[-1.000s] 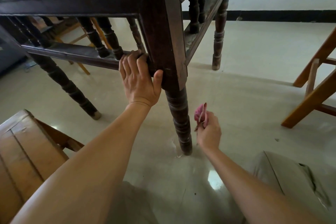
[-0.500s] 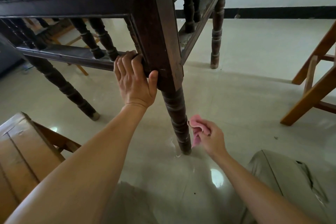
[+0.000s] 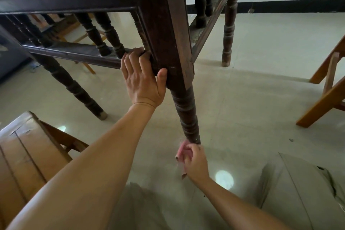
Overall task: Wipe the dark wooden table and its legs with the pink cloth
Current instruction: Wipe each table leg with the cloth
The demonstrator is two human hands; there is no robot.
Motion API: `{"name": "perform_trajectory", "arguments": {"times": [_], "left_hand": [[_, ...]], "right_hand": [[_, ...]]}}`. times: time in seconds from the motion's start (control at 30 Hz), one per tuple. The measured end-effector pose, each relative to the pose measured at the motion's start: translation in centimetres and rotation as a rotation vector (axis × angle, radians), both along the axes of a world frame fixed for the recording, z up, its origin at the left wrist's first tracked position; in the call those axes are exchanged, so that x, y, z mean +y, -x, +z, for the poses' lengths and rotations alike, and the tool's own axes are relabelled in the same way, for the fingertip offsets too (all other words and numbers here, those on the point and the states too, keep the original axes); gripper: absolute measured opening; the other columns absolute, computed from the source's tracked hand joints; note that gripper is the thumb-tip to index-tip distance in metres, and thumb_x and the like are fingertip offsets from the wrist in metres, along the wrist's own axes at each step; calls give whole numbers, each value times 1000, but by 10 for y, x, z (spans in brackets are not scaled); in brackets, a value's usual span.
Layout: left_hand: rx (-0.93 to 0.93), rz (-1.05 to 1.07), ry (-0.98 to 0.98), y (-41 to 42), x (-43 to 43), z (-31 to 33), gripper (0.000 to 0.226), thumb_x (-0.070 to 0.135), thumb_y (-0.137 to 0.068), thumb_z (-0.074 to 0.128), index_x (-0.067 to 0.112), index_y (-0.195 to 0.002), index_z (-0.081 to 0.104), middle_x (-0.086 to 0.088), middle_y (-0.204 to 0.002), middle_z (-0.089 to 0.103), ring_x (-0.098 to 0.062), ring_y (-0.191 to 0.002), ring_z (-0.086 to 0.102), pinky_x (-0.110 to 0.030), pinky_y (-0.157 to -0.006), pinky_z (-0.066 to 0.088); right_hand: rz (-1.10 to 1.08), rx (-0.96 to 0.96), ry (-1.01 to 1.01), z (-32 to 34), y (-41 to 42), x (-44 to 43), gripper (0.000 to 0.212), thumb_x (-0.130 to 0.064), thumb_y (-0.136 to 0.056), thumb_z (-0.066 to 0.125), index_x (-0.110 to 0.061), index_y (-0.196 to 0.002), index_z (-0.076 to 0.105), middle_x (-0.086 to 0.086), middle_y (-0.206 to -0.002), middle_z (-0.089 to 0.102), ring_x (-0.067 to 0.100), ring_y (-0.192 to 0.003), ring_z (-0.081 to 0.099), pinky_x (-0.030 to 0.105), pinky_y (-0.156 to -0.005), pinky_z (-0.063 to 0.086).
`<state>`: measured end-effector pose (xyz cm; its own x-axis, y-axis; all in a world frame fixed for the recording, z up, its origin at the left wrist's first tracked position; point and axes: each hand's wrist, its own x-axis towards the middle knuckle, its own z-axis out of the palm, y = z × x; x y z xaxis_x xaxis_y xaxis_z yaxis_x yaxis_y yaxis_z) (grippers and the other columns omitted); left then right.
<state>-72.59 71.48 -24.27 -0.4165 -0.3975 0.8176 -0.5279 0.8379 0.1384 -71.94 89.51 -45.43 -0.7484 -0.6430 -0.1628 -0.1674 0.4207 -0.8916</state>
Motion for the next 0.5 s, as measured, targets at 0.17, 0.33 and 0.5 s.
{"name": "perform_trajectory", "arguments": {"times": [0.17, 0.33, 0.5], "left_hand": [[9, 3, 14, 0, -3, -1, 56, 59, -96, 10, 13, -106, 41, -18, -109, 54, -33, -108, 48, -49, -108, 28], [20, 1, 35, 0, -4, -3, 56, 58, -96, 10, 13, -107, 41, -19, -109, 55, -33, -107, 48, -51, -105, 31], [38, -4, 41, 0, -4, -3, 55, 58, -97, 11, 13, -107, 40, -20, -108, 55, -31, -107, 45, -52, -104, 33]], "right_hand": [[-465, -108, 135, 32, 39, -18, 8, -13, -97, 55, -14, -104, 51, 1, -114, 44, 14, -93, 51, 1, -63, 39], [-536, -144, 141, 30, 13, -50, 20, -13, -97, 52, -9, -117, 52, 8, -119, 46, 24, -87, 60, 39, -75, 53], [-131, -57, 14, 4, 34, -7, 30, -10, -82, 66, -36, -81, 52, 1, -98, 62, 7, -77, 64, 23, -66, 55]]}}
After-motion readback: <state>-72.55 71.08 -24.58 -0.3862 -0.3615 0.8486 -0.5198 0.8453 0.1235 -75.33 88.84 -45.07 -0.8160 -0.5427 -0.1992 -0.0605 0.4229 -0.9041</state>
